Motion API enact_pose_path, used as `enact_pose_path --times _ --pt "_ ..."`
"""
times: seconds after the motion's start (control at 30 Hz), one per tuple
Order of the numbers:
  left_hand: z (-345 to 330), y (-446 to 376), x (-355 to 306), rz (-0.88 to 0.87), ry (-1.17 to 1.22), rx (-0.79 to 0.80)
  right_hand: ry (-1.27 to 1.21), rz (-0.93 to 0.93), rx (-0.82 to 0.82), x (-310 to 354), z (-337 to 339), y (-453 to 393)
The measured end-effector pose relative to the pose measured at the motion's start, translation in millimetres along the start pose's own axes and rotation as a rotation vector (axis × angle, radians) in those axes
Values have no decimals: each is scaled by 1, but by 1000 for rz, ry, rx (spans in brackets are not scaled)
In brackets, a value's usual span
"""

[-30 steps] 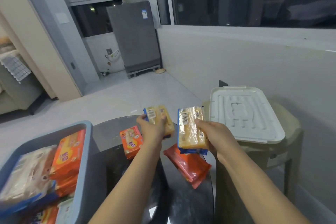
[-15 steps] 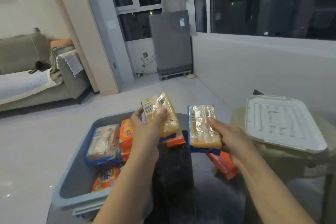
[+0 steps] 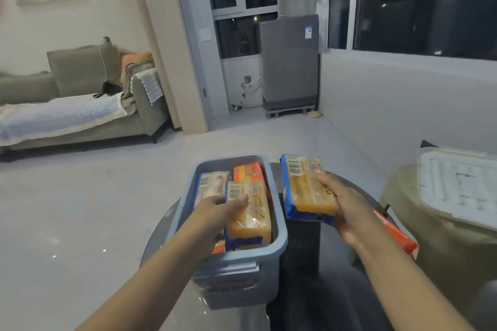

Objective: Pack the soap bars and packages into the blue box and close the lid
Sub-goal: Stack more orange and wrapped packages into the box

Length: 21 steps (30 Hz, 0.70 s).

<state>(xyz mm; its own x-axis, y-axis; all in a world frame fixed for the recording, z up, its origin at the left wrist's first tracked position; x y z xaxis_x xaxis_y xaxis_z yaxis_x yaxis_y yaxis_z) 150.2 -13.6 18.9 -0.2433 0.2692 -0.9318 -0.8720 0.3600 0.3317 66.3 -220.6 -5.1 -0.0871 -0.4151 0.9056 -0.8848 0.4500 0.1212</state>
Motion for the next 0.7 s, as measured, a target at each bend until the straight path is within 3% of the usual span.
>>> enact_pose_path --times 0.2,0.43,0.7 --pt "15 -13 4 150 -43 185 60 -30 12 -9 -13 -2" --pt "8 -26 8 262 -108 291 37 -38 19 -12 -16 -7" --pt "16 -45 6 285 -603 359 31 -38 31 -9 -11 -10"
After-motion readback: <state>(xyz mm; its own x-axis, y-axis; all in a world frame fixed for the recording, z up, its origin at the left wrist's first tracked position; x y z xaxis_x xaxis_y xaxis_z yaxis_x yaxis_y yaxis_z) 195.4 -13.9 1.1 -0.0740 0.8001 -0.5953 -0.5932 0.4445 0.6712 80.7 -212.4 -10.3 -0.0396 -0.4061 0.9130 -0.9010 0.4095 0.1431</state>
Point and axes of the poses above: each hand's wrist, its own y-axis away from the middle knuckle, its own z-axis out of the back of the hand, x = y × z, the point moved 1 cm from there along -y, towards the middle knuckle, and after that the axes turned 5 degrees about -y, right-handed, at the moved point
